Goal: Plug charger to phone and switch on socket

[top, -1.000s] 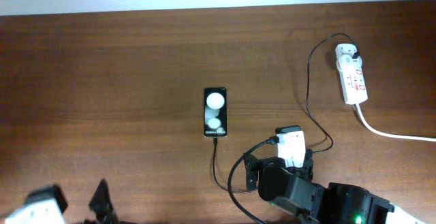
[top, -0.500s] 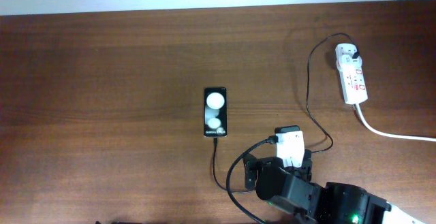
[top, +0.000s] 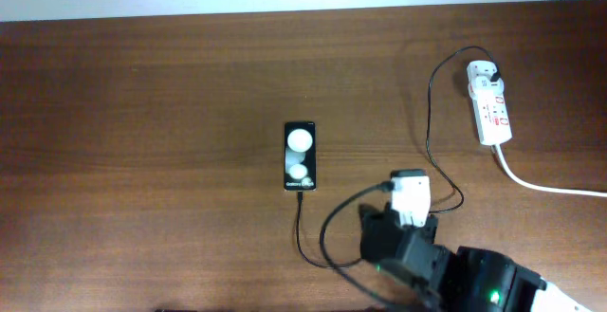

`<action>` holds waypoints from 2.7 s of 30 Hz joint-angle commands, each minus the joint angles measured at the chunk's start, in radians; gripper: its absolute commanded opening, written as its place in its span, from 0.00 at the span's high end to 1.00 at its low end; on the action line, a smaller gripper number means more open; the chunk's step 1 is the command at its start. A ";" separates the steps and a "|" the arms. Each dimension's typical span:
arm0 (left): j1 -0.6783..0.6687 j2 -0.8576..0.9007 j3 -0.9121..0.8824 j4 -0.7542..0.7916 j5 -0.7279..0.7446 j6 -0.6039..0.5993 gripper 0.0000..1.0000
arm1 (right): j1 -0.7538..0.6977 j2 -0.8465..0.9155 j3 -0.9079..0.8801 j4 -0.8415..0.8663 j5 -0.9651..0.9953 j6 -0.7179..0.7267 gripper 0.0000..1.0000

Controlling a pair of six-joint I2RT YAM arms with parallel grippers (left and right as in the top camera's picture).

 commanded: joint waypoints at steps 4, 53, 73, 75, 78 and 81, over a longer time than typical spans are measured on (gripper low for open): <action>0.006 -0.001 0.001 0.000 -0.011 -0.003 0.01 | -0.442 0.121 0.016 0.014 -0.278 -0.162 0.96; 0.008 -0.001 0.001 0.000 -0.011 -0.003 0.01 | -1.379 1.451 0.948 0.085 -0.574 -0.365 0.96; 0.008 -0.001 0.001 0.000 -0.011 -0.003 0.01 | -1.454 1.439 1.080 -0.049 -0.594 -0.412 0.96; 0.008 -0.001 0.001 0.000 -0.011 -0.003 0.01 | -1.441 1.457 1.078 -0.050 -0.599 -0.412 0.96; 0.008 -0.001 0.001 0.000 -0.011 -0.003 0.01 | -1.412 1.467 1.078 -0.037 -0.600 -0.408 0.96; 0.008 -0.001 0.001 0.000 -0.011 -0.003 0.01 | -1.399 1.481 1.078 -0.032 -0.600 -0.408 0.96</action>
